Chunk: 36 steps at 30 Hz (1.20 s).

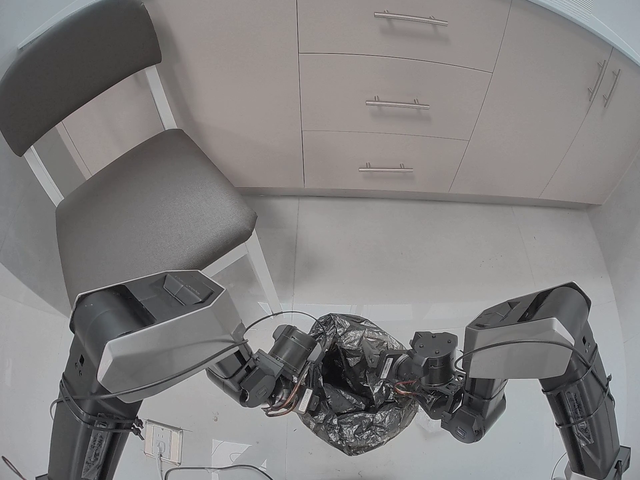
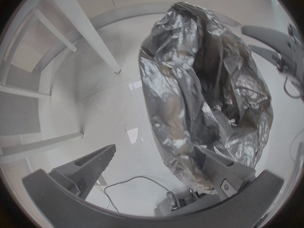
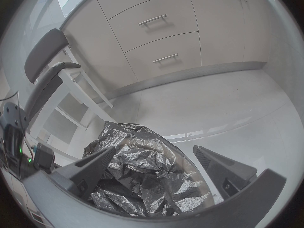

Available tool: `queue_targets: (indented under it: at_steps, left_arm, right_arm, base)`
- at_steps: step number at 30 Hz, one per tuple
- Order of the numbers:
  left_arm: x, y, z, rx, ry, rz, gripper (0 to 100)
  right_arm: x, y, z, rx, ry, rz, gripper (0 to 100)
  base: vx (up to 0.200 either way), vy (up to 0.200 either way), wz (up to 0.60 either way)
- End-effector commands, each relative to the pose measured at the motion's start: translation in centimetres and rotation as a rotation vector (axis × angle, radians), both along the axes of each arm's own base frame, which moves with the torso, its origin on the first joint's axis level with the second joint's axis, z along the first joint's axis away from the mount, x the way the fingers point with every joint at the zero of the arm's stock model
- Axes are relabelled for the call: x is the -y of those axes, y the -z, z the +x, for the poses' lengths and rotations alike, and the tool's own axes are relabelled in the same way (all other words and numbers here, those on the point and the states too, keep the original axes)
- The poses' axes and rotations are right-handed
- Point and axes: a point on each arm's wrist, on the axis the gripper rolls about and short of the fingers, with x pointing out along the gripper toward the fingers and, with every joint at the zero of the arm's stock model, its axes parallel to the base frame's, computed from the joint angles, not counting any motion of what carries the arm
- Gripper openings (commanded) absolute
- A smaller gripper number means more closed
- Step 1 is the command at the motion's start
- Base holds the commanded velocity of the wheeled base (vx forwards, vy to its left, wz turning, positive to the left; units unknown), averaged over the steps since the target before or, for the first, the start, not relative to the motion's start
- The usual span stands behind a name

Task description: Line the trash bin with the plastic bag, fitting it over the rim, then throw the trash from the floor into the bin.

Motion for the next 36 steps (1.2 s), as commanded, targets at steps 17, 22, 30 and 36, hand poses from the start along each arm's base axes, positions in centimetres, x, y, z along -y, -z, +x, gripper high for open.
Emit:
queue_targets:
  at_steps: [17,22,30,36]
  left_arm:
    - [1.6,-3.4,0.2,0.211,-0.081,-0.238,100]
    - [1.5,-0.6,0.7,0.212,-0.084,-0.229,100]
    - [1.6,0.0,0.7,0.22,-0.062,-0.215,100]
    - [1.6,0.0,0.7,0.218,-0.06,-0.212,100]
  right_arm:
    - [0.1,0.1,-0.8,-0.02,-0.018,-0.023,100]
    - [0.1,0.1,-2.0,-0.038,-0.077,-0.086,100]
    - [-0.1,0.3,-1.5,0.012,-0.116,-0.214,100]
    - [-1.2,-1.0,-0.2,0.08,-0.116,-0.21,100]
  base:
    - [0.0,0.0,0.0]
    - [0.0,0.0,0.0]
    - [0.0,0.0,0.0]
    - [0.0,0.0,0.0]
